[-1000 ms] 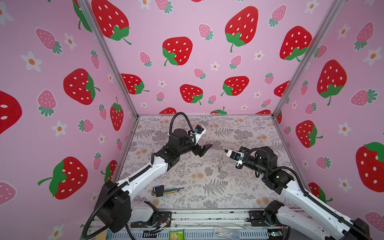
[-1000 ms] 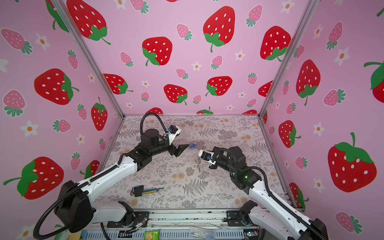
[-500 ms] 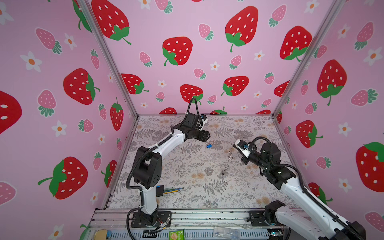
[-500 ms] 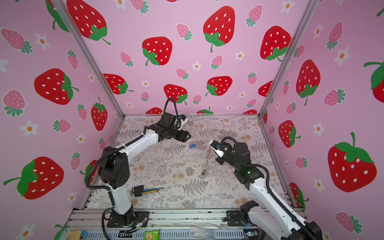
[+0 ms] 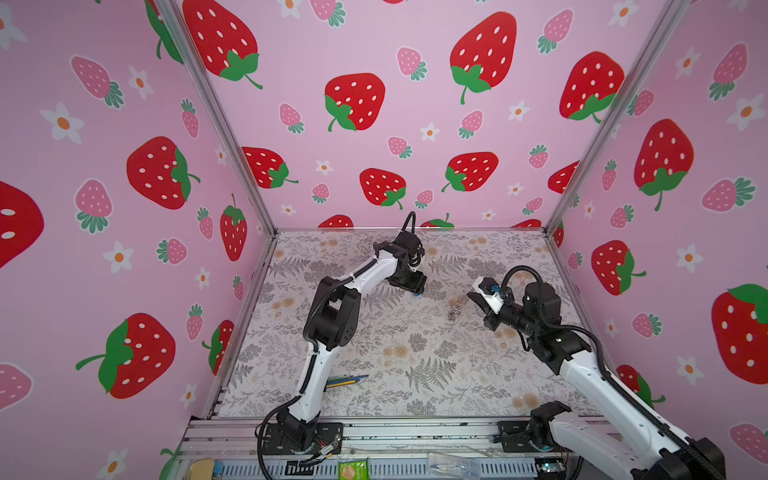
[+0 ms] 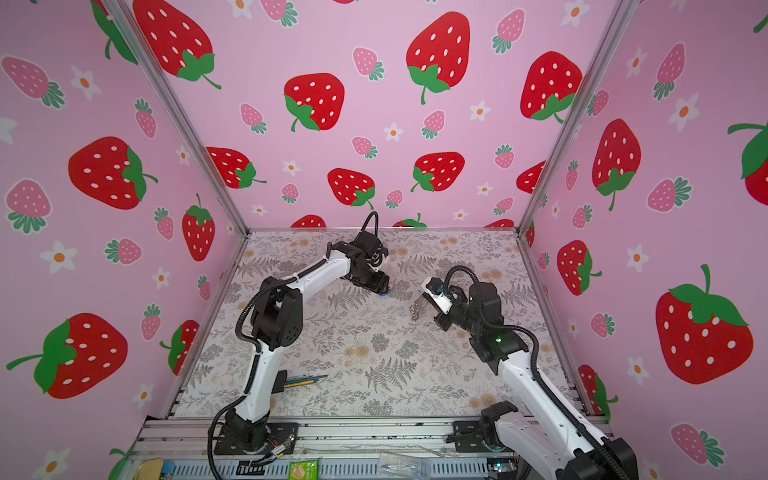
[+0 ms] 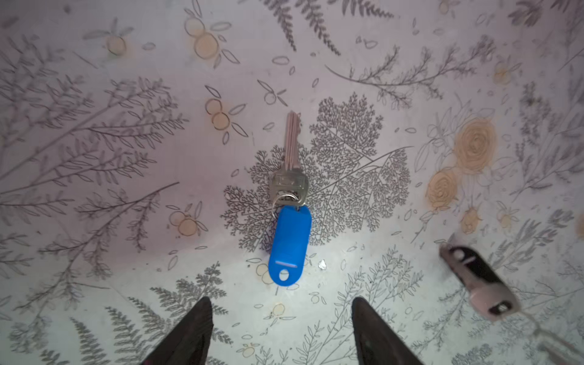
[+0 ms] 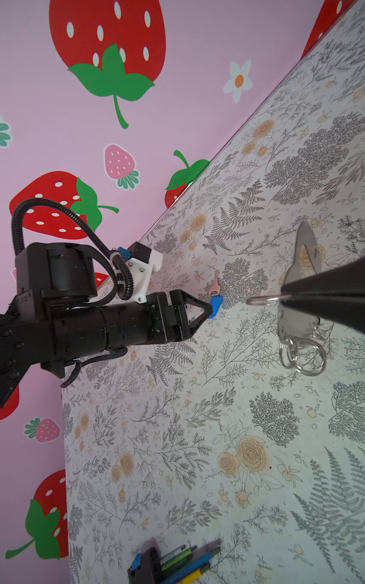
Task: Put the keys on the keyring
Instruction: 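Move the left gripper over the blue-tag key and lower toward it, then grasp the blue tag of the pink key with the left gripper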
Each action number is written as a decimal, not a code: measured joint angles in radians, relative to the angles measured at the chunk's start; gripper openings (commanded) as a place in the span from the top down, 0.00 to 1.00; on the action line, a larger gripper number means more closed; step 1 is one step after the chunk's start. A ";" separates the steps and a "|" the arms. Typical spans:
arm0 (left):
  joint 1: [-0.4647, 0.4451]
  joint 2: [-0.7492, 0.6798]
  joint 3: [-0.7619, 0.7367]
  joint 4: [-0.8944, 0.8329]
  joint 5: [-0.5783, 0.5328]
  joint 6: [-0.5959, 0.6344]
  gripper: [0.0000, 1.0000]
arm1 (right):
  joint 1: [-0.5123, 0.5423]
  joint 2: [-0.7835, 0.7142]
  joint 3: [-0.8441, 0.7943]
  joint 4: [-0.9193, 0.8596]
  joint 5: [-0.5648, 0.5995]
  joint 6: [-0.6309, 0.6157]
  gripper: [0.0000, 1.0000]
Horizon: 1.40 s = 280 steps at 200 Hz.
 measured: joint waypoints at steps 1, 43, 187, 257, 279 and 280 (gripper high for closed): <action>-0.001 0.000 0.000 -0.001 -0.001 -0.001 0.29 | 0.000 0.000 0.000 0.000 0.000 0.000 1.00; -0.044 0.046 0.029 -0.027 -0.067 -0.046 0.34 | 0.000 0.000 0.000 -0.001 -0.037 0.000 1.00; -0.085 0.164 0.182 -0.092 -0.253 -0.068 0.66 | -0.002 -0.038 -0.006 -0.002 -0.051 -0.003 1.00; -0.087 0.152 0.161 -0.089 -0.245 -0.049 0.81 | -0.002 -0.034 -0.006 -0.001 -0.052 0.001 1.00; -0.084 0.097 0.072 -0.082 -0.219 -0.031 0.84 | -0.002 -0.034 -0.006 -0.001 -0.054 0.005 1.00; -0.083 0.092 0.063 -0.080 -0.217 -0.029 0.84 | -0.002 -0.034 -0.006 -0.001 -0.054 0.005 1.00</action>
